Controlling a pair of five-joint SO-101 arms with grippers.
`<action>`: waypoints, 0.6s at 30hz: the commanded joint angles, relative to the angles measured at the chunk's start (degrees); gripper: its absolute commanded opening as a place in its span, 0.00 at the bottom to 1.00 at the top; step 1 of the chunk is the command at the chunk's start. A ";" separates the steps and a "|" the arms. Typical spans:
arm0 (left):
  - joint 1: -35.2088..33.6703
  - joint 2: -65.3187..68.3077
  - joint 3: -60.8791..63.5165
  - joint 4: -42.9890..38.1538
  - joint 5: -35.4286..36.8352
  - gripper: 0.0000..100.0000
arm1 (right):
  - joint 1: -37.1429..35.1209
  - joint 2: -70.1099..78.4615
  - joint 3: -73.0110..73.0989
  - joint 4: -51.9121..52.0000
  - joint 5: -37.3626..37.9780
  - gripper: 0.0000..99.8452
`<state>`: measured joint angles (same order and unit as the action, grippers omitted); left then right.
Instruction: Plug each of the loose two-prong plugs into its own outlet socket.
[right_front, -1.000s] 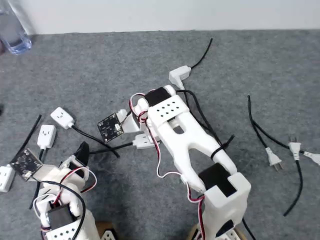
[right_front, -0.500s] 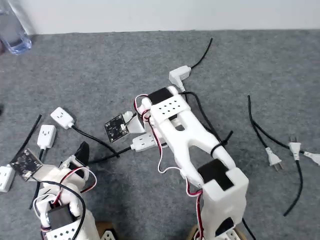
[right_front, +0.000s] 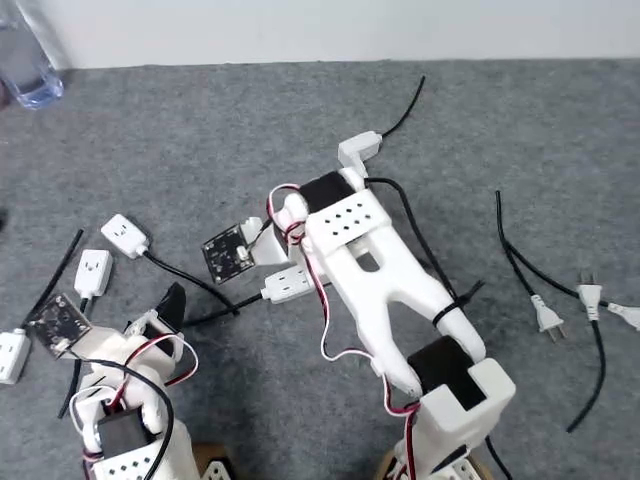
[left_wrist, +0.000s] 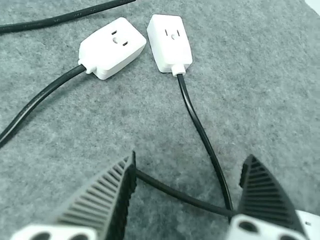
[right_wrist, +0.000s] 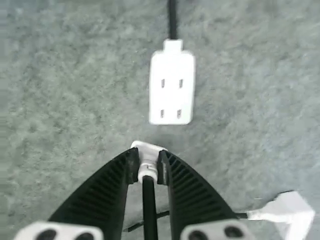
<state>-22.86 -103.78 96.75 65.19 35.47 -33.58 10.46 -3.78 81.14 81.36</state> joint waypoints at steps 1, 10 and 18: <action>0.18 -0.44 -0.40 0.26 -0.18 0.32 | -1.54 -2.86 -1.58 -2.24 0.79 0.01; 0.18 -0.44 -0.40 0.26 -0.18 0.32 | -3.21 -0.31 -1.85 -2.24 4.66 0.01; 0.18 -0.44 -0.40 0.26 -0.18 0.32 | -4.88 2.24 -3.69 -4.18 4.92 0.01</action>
<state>-22.95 -103.78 96.75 65.19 35.47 -37.36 13.19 -3.87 77.80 85.49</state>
